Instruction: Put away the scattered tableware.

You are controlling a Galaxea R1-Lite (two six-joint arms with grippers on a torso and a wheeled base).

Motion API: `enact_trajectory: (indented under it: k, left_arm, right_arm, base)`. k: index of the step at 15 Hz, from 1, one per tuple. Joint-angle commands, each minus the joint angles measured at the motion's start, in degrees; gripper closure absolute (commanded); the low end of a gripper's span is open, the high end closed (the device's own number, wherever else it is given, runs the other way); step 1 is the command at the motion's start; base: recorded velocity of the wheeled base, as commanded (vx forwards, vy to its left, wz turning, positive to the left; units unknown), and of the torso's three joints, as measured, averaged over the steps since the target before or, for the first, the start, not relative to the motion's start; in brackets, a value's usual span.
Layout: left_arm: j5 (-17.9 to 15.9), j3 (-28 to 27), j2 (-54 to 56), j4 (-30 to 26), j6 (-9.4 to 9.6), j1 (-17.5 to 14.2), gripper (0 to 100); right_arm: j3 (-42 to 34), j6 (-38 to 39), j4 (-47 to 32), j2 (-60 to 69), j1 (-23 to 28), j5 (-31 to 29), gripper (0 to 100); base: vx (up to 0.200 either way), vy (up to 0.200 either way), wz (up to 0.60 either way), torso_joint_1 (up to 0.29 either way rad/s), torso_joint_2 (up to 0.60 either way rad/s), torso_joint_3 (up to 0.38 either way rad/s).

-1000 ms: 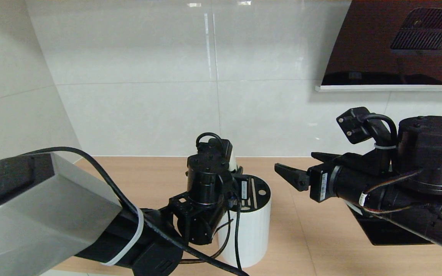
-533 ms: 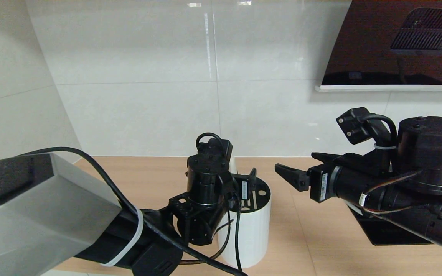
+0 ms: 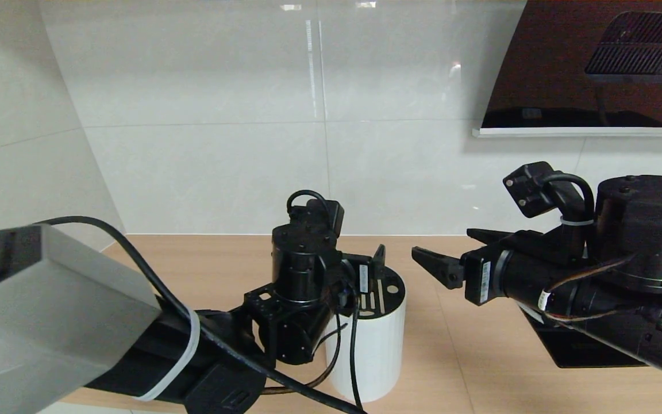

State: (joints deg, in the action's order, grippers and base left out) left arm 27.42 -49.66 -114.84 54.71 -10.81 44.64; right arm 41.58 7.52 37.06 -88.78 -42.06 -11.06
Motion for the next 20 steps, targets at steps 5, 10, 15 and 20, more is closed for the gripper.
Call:
enact_trajectory:
  k: [5,10,15,20]
  left_arm:
    - [-0.43,2.82,25.27,-0.31,6.59,-0.61,0]
    - [-2.63,14.16,43.82,-3.82,8.7,-9.31,0]
    - [-6.41,26.2,73.97,-23.77,8.7,-19.94,0]
    - [-14.15,26.81,98.14,-48.91,8.62,-32.78,0]
  right_arm:
    - [0.08,-0.14,0.12,2.91,0.05,-1.34,0]
    - [-8.36,-3.13,-0.58,23.92,2.59,-5.73,0]
    - [-24.0,-9.63,-14.82,57.14,18.77,-4.94,0]
    - [-20.75,-7.61,-36.88,78.24,29.93,-4.5,0]
  base:
    - [0.0,0.0,0.0,0.0,0.0,0.0]
    - [0.0,0.0,0.0,0.0,0.0,0.0]
    - [0.0,0.0,0.0,0.0,0.0,0.0]
    - [0.0,0.0,0.0,0.0,0.0,0.0]
